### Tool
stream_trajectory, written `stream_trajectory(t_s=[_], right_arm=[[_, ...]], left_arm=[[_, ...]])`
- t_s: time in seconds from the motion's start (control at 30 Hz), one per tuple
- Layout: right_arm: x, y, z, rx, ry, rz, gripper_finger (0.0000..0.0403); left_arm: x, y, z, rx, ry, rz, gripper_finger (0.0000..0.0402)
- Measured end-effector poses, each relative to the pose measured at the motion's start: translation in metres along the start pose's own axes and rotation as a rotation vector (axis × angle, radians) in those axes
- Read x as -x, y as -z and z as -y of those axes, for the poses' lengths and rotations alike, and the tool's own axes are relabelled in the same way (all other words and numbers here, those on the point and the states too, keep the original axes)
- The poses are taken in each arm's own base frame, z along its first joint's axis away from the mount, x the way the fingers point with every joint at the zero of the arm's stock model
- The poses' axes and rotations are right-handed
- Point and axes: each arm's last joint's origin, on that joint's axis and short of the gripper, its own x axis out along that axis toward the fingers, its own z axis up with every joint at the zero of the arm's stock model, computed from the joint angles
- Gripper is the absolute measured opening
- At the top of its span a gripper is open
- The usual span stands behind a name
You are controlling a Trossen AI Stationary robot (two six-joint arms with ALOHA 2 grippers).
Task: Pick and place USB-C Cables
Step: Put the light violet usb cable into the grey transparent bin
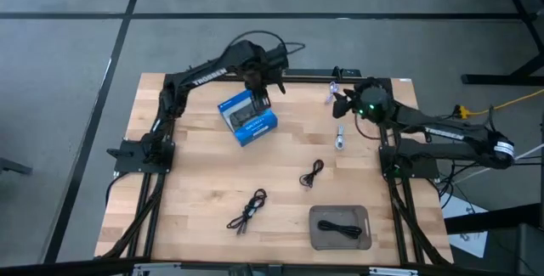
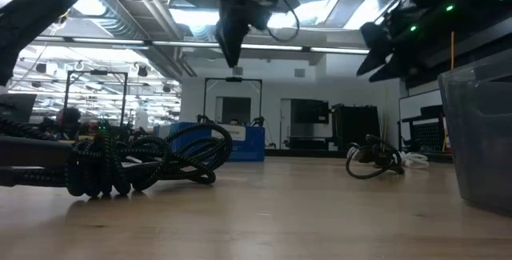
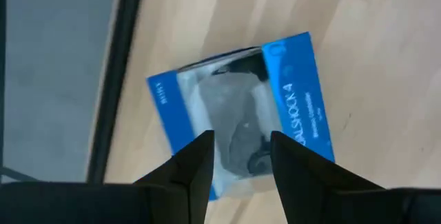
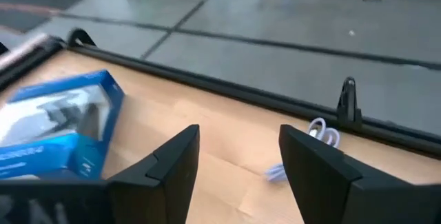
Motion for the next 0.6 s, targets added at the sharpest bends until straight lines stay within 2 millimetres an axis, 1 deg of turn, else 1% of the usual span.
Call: stream_trajectory(t_s=[0.23,0.33,0.4,0.53,0.6], right_arm=[[-0.036,-0.019,-0.001,0.071,-0.01,-0.125,0.0204],[-0.048,-0.026,0.001,0.085,0.013,-0.198,0.0204],[-0.054,-0.029,0.002,0.084,0.033,-0.252,0.0204],[-0.062,-0.029,0.002,0.091,0.042,-0.314,0.0204],[-0.064,-0.026,0.002,0.095,0.034,-0.344,0.0204]], left_arm=[[0.004,0.004,-0.016,0.021,-0.036,0.006,0.0135],[0.0,0.005,-0.02,0.033,-0.089,-0.016,0.0135],[-0.005,0.007,-0.027,0.099,-0.224,-0.049,0.0135],[-0.014,0.019,-0.039,0.254,-0.6,-0.104,0.0135],[-0.019,0.031,-0.038,0.273,-0.659,-0.138,0.0135]])
